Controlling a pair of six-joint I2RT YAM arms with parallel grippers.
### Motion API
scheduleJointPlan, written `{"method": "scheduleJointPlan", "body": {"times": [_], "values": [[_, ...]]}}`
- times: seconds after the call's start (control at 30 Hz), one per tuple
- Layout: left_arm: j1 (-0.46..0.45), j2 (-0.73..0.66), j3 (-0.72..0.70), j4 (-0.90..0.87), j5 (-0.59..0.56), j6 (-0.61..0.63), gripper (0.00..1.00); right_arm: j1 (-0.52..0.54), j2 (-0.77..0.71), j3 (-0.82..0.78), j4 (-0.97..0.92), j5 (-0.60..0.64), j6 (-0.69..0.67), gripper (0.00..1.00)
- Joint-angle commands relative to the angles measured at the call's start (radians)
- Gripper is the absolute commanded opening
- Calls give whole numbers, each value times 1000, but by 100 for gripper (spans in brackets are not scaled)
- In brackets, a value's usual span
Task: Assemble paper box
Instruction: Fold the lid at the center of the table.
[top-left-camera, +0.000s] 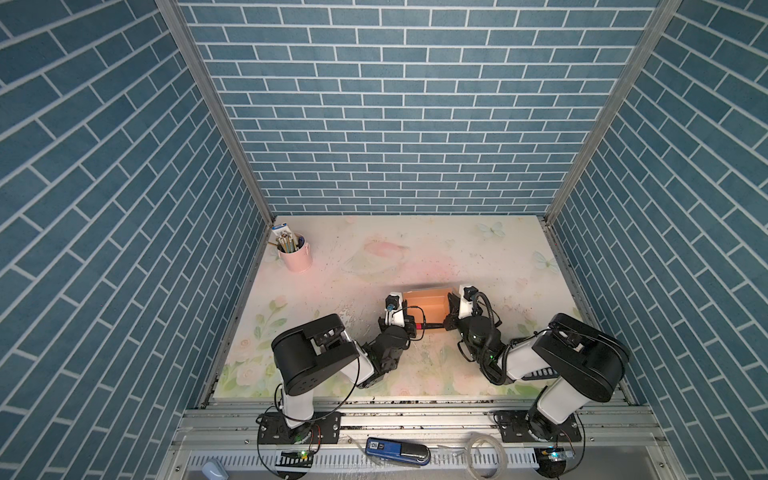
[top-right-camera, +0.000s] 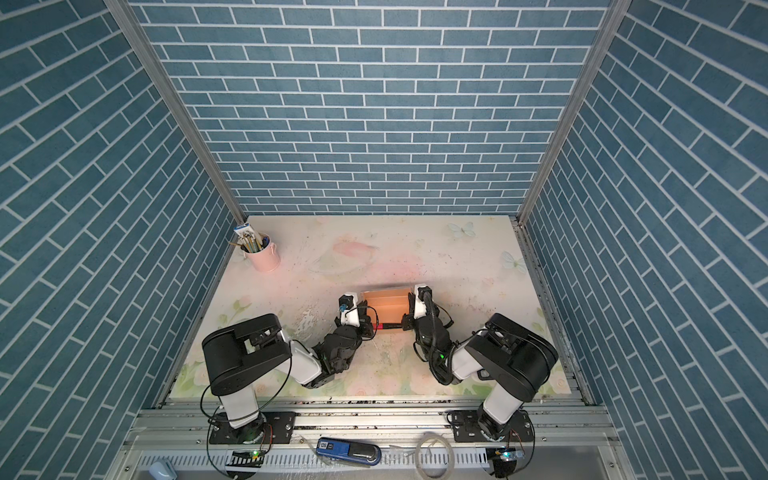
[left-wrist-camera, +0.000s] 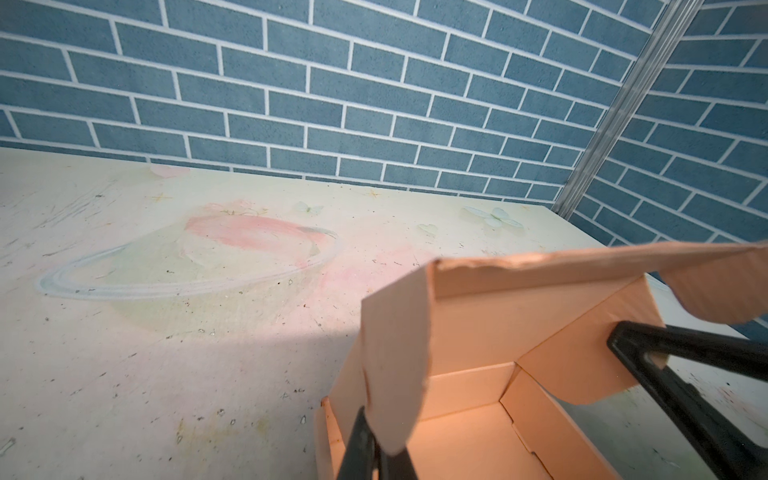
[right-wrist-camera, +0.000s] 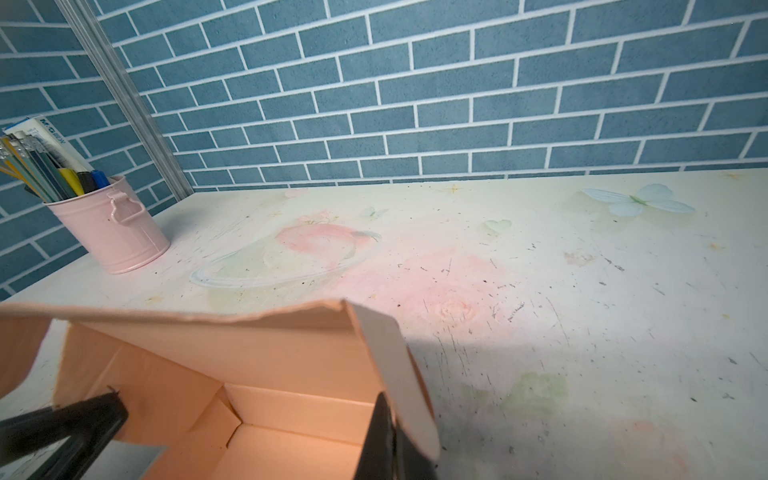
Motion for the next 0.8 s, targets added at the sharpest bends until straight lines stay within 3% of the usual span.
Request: {"method": "scheduleJointPlan", "body": {"times": [0.0, 0.53, 0.77], "values": [[-17, 1, 40, -81, 40, -12, 8, 33, -39, 46, -119, 23, 0, 0], [-12, -69, 119, -294, 72, -34, 11, 41, -91, 159, -350, 42, 56, 0], [34, -80, 86, -236, 104, -35, 11, 41, -22, 151, -228, 24, 21, 0]]}}
